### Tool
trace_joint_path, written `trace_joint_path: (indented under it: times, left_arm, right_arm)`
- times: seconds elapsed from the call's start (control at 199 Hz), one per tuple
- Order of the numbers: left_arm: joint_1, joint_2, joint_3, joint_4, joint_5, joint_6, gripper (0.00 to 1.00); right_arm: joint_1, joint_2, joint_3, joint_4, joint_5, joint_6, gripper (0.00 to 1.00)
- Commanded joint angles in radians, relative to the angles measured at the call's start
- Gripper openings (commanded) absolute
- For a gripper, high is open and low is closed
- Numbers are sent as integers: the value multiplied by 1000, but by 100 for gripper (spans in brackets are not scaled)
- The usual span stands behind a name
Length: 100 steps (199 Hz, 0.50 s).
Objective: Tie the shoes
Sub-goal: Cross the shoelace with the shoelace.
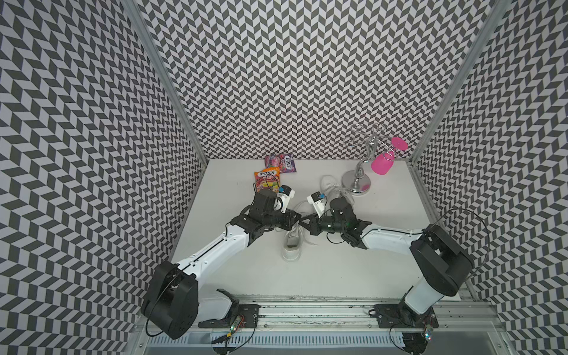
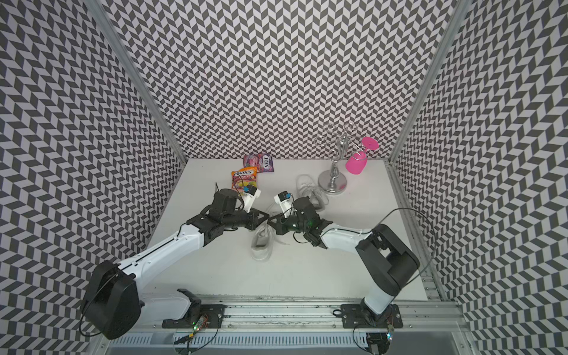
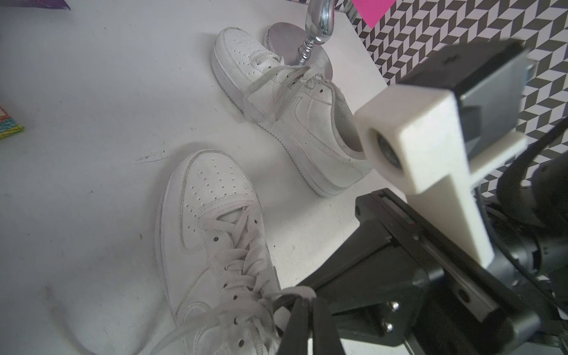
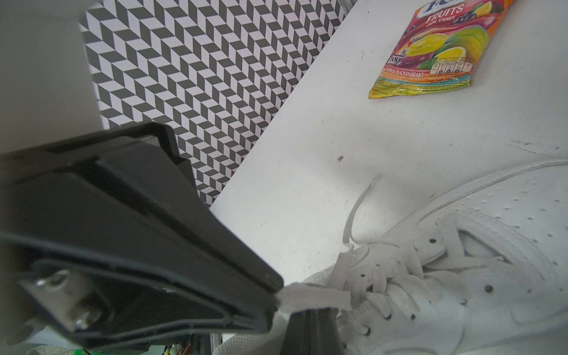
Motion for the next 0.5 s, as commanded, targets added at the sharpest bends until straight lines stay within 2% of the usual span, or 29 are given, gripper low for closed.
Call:
trace_joint_path:
  times: [0.0,0.497]
  left_arm:
    - [1,-13,-15,8,30,-6,9]
    - [-21,0,-42,48,66,-31,16]
  right_arm:
    - [-3,24,16,75,9,27,0]
    - [1,33,-19,217,-26,148,0]
